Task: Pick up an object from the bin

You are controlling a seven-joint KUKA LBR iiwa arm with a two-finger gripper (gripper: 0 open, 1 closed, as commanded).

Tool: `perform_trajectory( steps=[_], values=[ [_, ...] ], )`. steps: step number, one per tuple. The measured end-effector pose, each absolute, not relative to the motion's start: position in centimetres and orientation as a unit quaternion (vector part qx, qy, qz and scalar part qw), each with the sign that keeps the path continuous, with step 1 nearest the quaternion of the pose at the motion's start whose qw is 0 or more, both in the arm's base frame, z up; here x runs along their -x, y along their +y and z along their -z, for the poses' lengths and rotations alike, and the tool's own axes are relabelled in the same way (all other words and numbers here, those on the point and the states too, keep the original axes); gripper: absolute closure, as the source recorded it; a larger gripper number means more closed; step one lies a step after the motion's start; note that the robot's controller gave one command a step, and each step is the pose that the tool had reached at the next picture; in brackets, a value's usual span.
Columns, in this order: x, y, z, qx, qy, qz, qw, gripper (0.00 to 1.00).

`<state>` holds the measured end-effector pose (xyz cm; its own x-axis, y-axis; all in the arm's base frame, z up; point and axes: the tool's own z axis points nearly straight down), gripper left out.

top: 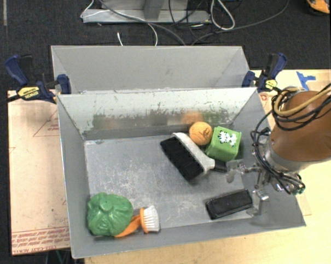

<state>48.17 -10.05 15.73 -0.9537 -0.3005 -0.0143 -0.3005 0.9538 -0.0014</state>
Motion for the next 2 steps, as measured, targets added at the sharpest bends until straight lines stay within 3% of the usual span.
perform_trajectory(
  steps=[1, 2],
  values=[
    [-48.0, -10.0, -13.3, 0.099, 0.995, -0.001, 0.003, 0.00],
    [-48.9, -12.3, -7.4, 0.172, 0.985, 0.003, 0.016, 0.00]
  ],
)
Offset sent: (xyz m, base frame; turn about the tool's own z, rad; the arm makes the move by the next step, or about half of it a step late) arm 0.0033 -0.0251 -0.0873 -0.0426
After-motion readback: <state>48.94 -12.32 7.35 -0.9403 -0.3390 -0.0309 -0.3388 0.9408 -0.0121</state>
